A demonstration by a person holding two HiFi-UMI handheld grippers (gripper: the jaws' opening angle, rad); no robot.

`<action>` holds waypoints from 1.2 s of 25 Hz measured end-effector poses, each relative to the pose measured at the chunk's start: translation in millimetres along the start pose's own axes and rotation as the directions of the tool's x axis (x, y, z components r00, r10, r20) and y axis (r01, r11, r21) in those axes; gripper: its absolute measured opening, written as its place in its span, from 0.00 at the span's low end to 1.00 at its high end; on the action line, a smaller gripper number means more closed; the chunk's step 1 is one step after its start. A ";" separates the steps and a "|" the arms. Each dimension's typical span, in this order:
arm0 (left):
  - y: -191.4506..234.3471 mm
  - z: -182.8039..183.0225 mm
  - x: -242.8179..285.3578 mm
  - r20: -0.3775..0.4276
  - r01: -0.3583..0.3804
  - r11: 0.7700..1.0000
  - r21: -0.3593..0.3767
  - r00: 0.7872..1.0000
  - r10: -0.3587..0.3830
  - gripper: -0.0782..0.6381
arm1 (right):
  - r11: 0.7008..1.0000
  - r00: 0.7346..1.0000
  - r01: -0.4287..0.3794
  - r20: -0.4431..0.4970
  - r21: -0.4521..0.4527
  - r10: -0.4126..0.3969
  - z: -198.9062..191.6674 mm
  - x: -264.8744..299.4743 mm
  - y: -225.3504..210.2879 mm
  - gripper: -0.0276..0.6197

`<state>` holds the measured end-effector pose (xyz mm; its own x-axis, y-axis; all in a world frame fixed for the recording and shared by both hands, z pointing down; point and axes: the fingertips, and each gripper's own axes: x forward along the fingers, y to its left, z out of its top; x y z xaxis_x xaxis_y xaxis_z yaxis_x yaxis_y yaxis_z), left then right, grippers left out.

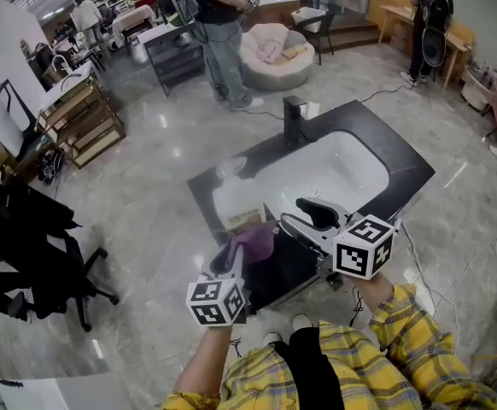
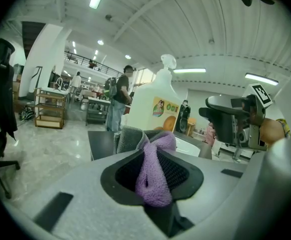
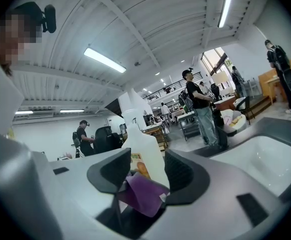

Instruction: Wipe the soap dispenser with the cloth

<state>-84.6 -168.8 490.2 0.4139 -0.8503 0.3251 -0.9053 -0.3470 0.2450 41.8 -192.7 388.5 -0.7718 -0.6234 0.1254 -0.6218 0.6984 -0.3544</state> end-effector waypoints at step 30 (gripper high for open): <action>-3.3 8.7 -47.3 0.016 0.015 0.998 -0.056 1.000 -0.014 0.20 | 0.908 0.928 -0.372 -0.094 -0.193 0.360 40.7 51.1 36.5 0.39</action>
<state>-102.0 -130.9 466.1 0.4253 -0.8513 0.3073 -0.8921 -0.3370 0.3009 -14.9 -213.4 344.2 -0.9527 -0.2942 0.0761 -0.3035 0.9338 -0.1894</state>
